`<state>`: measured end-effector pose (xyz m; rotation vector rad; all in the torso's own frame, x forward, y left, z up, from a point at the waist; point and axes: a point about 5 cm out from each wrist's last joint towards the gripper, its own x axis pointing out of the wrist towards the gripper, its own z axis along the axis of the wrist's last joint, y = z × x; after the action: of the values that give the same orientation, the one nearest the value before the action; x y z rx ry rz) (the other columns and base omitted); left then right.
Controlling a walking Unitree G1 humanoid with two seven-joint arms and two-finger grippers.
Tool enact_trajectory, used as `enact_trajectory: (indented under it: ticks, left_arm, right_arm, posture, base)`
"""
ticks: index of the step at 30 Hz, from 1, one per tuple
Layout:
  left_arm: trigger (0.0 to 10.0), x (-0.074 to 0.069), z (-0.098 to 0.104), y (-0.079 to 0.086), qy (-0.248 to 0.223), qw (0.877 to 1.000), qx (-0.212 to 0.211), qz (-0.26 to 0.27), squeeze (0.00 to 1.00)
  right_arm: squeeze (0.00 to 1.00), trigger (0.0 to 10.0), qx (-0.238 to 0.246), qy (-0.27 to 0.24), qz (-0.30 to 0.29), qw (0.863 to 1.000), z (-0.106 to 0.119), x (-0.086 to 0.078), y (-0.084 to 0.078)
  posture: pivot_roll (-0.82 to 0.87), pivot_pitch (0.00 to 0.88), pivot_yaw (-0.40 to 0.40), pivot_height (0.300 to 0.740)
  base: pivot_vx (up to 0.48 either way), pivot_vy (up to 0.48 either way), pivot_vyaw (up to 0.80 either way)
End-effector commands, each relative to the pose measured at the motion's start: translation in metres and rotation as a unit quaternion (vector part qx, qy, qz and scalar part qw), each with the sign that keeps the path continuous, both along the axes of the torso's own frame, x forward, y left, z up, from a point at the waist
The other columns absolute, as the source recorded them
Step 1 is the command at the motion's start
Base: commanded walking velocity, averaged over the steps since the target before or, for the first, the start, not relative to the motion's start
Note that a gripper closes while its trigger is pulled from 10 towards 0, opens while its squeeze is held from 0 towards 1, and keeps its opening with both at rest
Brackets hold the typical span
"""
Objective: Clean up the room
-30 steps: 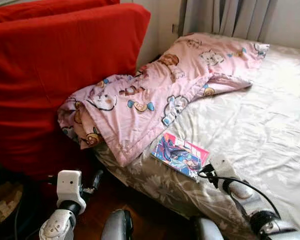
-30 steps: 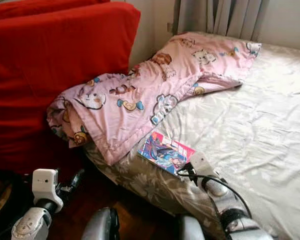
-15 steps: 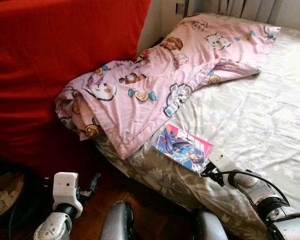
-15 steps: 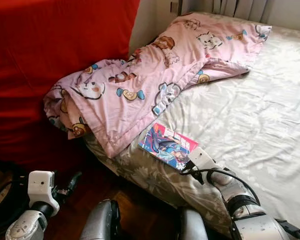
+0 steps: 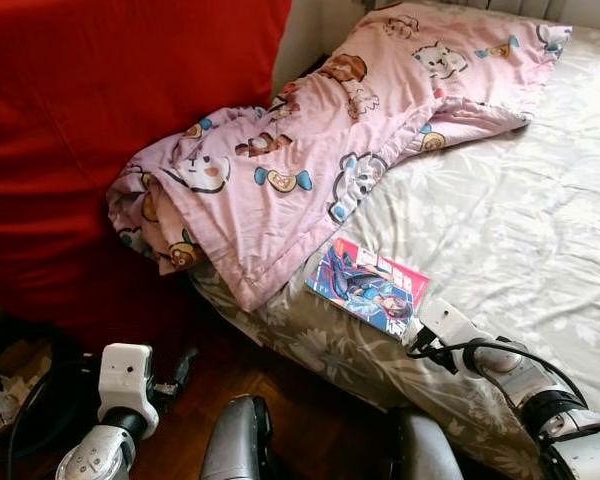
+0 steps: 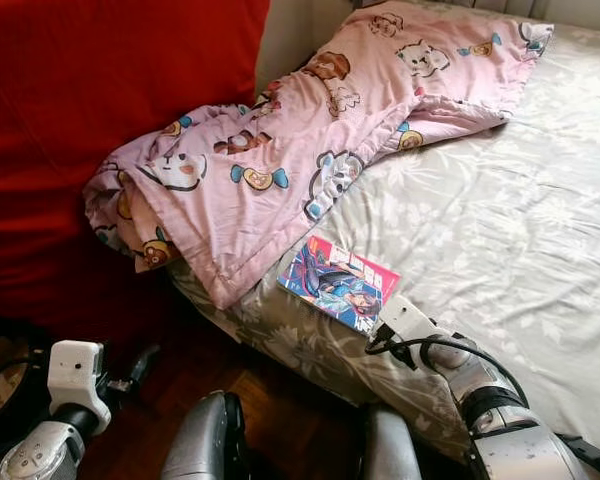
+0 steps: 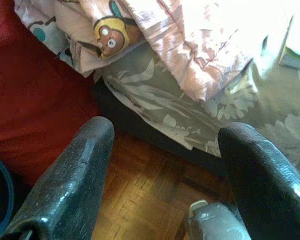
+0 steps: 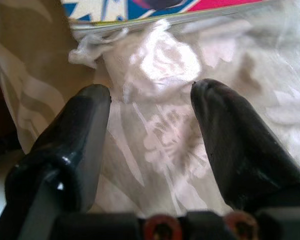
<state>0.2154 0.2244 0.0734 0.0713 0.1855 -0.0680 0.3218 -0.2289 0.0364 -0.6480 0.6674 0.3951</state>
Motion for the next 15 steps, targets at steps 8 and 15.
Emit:
enact_trajectory:
  ticks: [8, 15]
  left_arm:
    - [10.0, -0.013, 0.0, 0.005, 0.022, 1.0, 0.012, 0.0, 0.0]
    - [10.0, -0.016, 0.002, 0.007, 0.024, 1.0, 0.012, 0.002, 0.0]
  right_arm:
    - [0.0, 10.0, -0.013, -0.004, -0.001, 1.0, -0.006, -0.001, 0.008]
    - [0.0, 10.0, -0.018, -0.057, -0.033, 0.998, 0.007, 0.01, 0.006]
  posture:
    - [0.17, 0.255, 0.112, 0.603]
    - [0.18, 0.255, 0.115, 0.603]
  base:
    - [0.0, 0.0, 0.0]
    - [0.0, 0.0, 0.0]
